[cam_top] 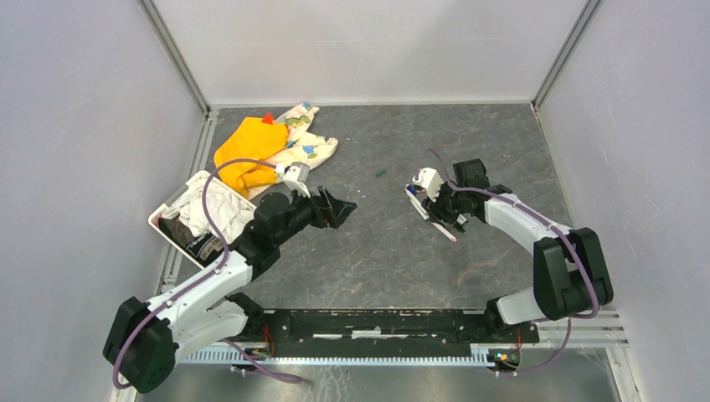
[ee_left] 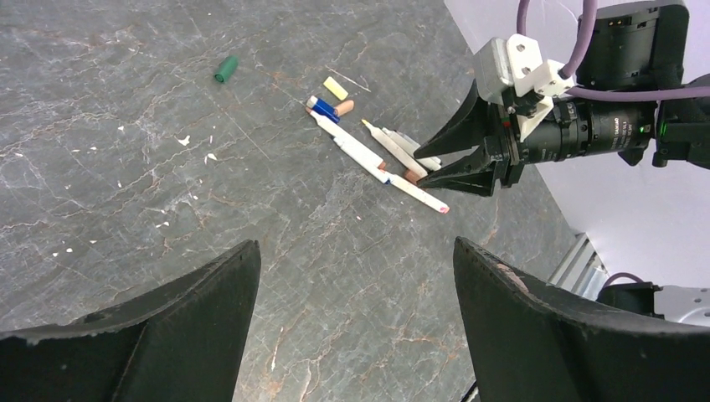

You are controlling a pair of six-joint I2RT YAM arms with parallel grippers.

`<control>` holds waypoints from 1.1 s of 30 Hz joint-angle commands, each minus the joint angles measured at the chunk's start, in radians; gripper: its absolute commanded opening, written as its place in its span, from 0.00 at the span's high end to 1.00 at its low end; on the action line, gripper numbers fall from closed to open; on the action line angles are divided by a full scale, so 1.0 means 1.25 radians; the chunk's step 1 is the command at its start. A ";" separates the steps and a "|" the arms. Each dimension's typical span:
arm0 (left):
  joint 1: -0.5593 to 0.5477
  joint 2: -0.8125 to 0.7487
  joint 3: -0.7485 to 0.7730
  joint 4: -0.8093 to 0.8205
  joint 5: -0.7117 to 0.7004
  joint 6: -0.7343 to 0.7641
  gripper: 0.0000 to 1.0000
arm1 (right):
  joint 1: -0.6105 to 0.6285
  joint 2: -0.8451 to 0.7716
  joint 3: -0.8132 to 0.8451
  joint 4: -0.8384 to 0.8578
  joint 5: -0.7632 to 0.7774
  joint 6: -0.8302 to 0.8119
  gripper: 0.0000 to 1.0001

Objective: Insert the pens into the pen caps
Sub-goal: Pick up the pen from the center of the board.

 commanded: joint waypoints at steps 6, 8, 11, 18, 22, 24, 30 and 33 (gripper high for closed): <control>-0.002 0.027 0.018 0.056 0.011 -0.023 0.11 | -0.023 -0.047 -0.036 -0.030 -0.032 -0.009 0.64; -0.002 0.026 0.013 0.062 0.012 -0.029 0.11 | -0.023 -0.049 -0.043 -0.034 -0.031 -0.002 0.65; -0.002 0.023 0.007 0.068 0.010 -0.037 0.11 | -0.022 -0.061 -0.065 -0.019 -0.022 0.013 0.65; -0.002 0.036 0.006 0.084 0.013 -0.049 0.11 | -0.023 -0.034 -0.062 -0.019 0.006 0.044 0.65; -0.002 0.042 0.005 0.095 0.018 -0.056 0.11 | -0.023 -0.025 -0.062 -0.009 0.032 0.063 0.65; -0.003 0.043 0.005 0.095 0.020 -0.057 0.11 | -0.023 -0.021 -0.062 -0.008 0.034 0.069 0.65; -0.003 0.041 0.000 0.095 0.019 -0.060 0.11 | -0.021 0.004 -0.056 -0.007 0.052 0.100 0.67; -0.003 0.043 -0.001 0.095 0.020 -0.062 0.11 | -0.021 0.013 -0.056 -0.004 0.061 0.108 0.67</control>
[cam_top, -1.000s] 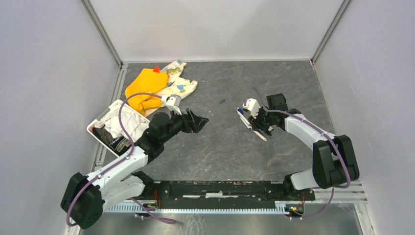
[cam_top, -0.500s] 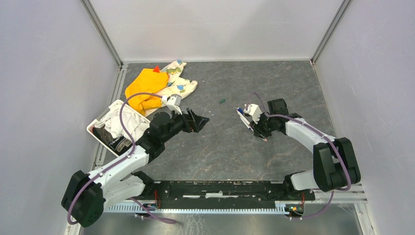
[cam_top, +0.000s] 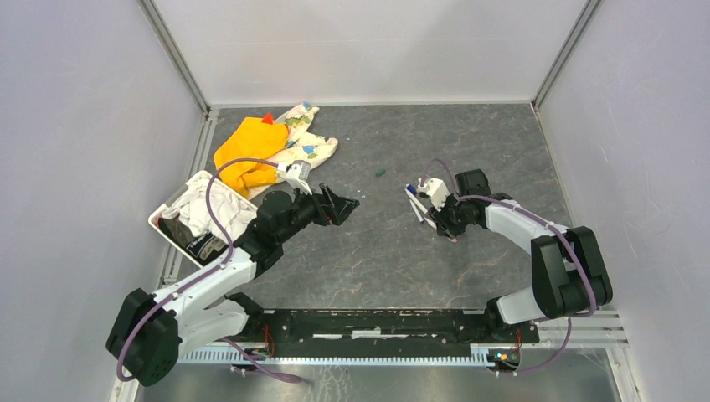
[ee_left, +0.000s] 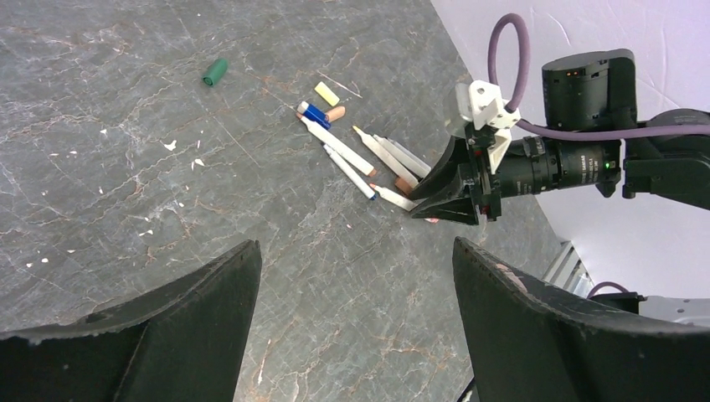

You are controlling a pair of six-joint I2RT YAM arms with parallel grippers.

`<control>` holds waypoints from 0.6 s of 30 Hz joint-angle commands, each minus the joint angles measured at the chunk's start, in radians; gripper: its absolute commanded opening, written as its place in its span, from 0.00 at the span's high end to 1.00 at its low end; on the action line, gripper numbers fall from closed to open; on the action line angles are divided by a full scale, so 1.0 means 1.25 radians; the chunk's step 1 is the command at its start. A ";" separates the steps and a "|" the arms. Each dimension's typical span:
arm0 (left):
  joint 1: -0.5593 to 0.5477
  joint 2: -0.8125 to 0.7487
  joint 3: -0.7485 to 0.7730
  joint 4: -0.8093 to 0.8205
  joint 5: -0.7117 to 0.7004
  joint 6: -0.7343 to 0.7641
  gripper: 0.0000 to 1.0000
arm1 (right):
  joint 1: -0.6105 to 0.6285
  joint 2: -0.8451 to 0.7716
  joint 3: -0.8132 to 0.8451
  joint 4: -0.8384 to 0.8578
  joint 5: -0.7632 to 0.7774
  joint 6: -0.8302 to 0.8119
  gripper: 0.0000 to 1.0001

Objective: Insert the pens into the pen caps
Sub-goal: Pick up the pen from the center of the board.

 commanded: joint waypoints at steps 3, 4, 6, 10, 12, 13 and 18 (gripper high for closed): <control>-0.003 0.001 -0.001 0.039 0.013 -0.032 0.11 | 0.000 0.023 0.011 0.018 0.043 0.028 0.67; -0.003 -0.001 -0.001 0.040 0.014 -0.032 0.11 | 0.001 0.025 0.011 0.019 0.048 0.028 0.67; -0.003 -0.002 -0.001 0.040 0.015 -0.033 0.12 | 0.004 0.032 0.011 0.019 0.057 0.026 0.67; -0.004 -0.006 -0.003 0.039 0.015 -0.034 0.12 | 0.019 0.039 0.008 0.024 0.096 0.017 0.67; -0.004 -0.008 -0.006 0.040 0.016 -0.035 0.12 | 0.024 0.043 0.008 0.023 0.109 0.013 0.67; -0.004 -0.008 -0.007 0.040 0.015 -0.035 0.12 | 0.025 0.045 0.008 0.023 0.113 0.012 0.68; -0.006 -0.005 -0.014 0.048 0.014 -0.042 0.12 | 0.035 0.055 0.010 0.018 0.118 0.007 0.70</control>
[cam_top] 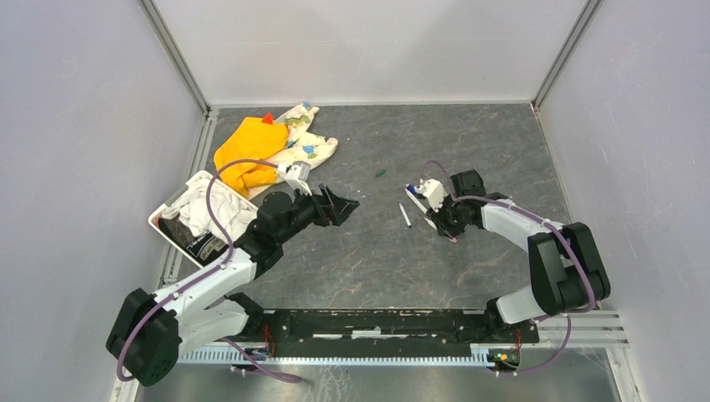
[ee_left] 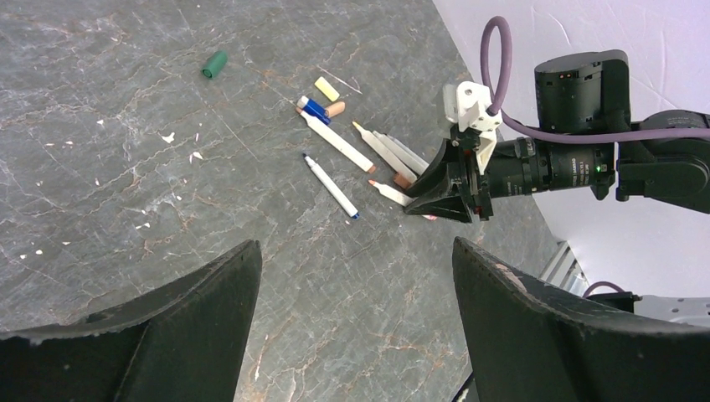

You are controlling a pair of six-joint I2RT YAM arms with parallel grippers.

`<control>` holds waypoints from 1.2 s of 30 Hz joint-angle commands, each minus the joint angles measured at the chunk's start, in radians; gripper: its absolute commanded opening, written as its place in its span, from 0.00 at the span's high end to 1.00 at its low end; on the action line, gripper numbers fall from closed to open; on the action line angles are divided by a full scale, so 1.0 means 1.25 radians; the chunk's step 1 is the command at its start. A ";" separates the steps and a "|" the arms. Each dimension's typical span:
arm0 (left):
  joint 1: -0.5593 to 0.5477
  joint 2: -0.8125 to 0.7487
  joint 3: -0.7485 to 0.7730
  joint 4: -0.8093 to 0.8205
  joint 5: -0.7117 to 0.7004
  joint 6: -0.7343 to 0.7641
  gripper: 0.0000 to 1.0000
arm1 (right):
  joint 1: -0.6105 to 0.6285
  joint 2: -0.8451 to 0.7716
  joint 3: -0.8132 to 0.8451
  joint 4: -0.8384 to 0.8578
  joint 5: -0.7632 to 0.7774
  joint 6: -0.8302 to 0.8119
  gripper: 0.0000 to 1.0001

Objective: Insert the pens into the pen caps
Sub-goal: Pick up the pen from the center of the board.

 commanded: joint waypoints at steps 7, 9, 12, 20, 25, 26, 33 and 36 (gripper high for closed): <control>-0.010 0.025 -0.018 0.060 0.010 -0.042 0.12 | 0.009 0.034 0.010 0.006 0.038 -0.014 0.73; -0.012 0.034 -0.021 0.067 0.009 -0.045 0.12 | 0.011 0.035 0.011 0.003 0.034 -0.014 0.75; -0.016 0.047 -0.025 0.069 0.006 -0.047 0.12 | 0.011 0.038 0.014 -0.001 0.027 -0.015 0.80; -0.024 0.112 -0.030 0.070 -0.018 -0.046 0.12 | 0.009 0.026 0.019 -0.007 0.000 -0.016 0.92; -0.032 0.186 -0.024 0.070 -0.031 -0.059 0.16 | 0.007 0.003 0.016 0.003 -0.022 -0.010 0.99; -0.035 0.201 -0.020 0.068 -0.036 -0.060 0.17 | 0.004 -0.003 0.016 0.003 -0.034 -0.009 1.00; -0.076 0.285 0.020 0.044 -0.076 -0.054 0.25 | -0.041 -0.045 0.015 -0.002 -0.142 -0.018 1.00; -0.093 0.298 0.018 0.099 -0.063 -0.062 0.25 | -0.058 -0.068 0.013 -0.004 -0.197 -0.025 1.00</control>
